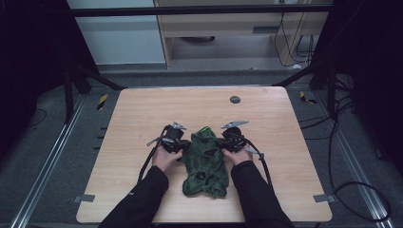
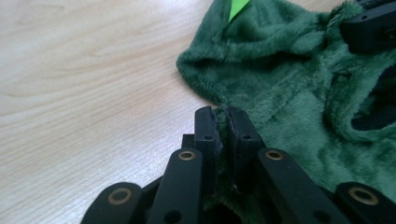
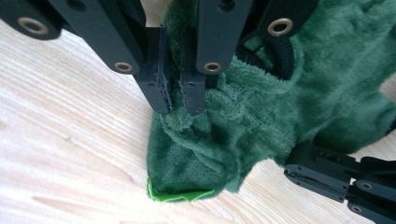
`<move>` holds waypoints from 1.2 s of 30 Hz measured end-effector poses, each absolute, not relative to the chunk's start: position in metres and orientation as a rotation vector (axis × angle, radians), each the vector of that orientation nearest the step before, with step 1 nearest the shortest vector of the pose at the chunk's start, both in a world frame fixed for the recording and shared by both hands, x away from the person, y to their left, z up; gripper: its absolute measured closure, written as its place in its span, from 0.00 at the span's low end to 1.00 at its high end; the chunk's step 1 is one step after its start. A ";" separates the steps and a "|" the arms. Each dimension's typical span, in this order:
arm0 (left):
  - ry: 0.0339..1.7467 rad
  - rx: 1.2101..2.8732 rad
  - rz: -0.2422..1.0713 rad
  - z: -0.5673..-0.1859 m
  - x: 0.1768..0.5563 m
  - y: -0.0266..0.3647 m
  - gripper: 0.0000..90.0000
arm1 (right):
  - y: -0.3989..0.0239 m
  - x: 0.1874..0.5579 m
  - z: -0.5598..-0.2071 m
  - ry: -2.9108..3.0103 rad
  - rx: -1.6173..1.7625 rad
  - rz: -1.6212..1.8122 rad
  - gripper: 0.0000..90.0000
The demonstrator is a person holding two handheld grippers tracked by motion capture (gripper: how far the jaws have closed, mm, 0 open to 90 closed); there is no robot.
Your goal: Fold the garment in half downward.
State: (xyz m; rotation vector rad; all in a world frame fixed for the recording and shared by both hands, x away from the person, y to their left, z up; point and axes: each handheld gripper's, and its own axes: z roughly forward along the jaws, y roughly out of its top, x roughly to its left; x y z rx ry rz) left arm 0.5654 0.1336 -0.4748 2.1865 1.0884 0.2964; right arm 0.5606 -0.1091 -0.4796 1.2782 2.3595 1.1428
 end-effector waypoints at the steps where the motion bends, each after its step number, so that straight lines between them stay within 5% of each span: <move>1: 1.084 2.182 0.299 -0.473 0.565 0.134 0.93 | -0.109 0.561 -0.480 2.359 1.278 1.143 0.93; 36: 0.955 2.093 0.418 -0.409 0.546 0.138 0.93 | -0.116 0.546 -0.427 2.266 1.127 1.282 0.93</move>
